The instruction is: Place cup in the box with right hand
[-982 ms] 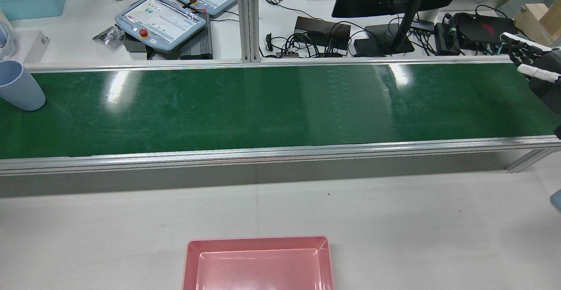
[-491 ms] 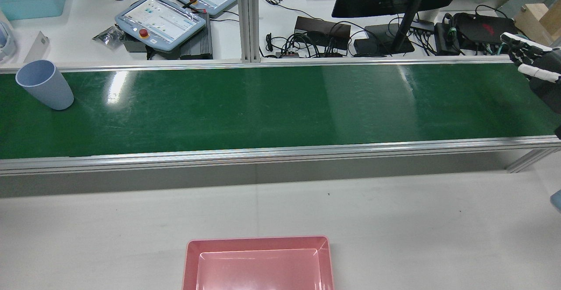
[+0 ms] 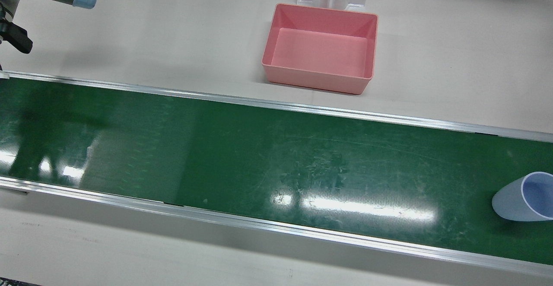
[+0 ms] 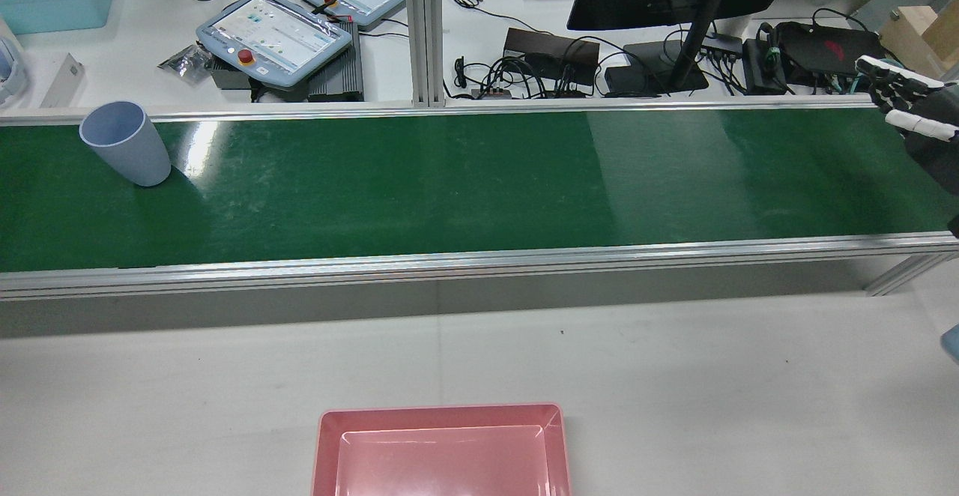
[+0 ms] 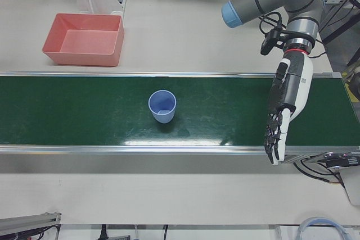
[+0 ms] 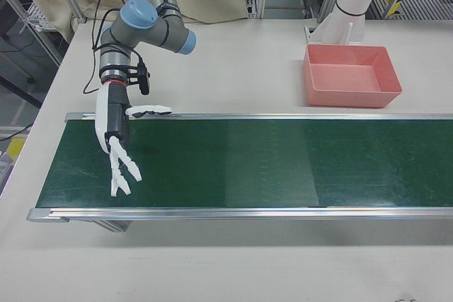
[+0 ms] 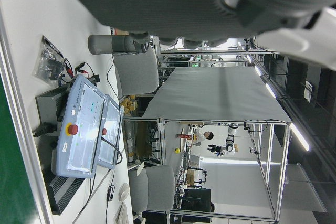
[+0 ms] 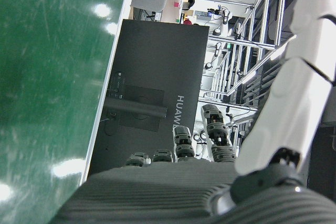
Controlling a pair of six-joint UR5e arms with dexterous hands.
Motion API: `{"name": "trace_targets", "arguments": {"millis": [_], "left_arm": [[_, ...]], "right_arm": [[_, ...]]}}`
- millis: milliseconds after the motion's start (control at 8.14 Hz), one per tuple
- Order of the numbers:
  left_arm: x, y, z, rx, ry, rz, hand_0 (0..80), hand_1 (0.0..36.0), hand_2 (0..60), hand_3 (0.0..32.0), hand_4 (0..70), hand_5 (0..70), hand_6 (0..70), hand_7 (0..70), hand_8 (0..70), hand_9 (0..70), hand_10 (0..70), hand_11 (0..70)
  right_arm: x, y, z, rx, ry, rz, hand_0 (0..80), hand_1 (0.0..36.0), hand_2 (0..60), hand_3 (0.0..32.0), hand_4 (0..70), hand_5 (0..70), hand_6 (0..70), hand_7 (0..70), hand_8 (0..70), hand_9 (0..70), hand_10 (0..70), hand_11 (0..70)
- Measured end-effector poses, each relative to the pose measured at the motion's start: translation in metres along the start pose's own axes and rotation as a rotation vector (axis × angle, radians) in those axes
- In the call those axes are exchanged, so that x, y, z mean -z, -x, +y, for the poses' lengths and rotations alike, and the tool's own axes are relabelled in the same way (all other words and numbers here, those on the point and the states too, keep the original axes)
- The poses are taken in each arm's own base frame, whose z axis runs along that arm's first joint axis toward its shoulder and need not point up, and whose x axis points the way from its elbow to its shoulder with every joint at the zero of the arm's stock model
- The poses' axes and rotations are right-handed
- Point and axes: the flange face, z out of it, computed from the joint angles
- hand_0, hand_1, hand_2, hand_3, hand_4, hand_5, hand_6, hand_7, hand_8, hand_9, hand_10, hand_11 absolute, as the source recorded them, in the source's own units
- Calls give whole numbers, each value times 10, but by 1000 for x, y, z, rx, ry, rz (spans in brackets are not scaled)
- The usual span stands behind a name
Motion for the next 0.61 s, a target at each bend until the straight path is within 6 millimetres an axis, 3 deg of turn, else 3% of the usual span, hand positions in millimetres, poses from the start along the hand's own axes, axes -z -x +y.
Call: {"name": "trace_targets", "arguments": {"millis": [614], "left_arm": [[0,0,0,0,0,-1,0,0,0,0,0,0,0,0,0,0,0,0]], "right_arm": [[-1,0,1,2,1,0,460,146,126,0,15,37,48,165,2,45,10,29]]}}
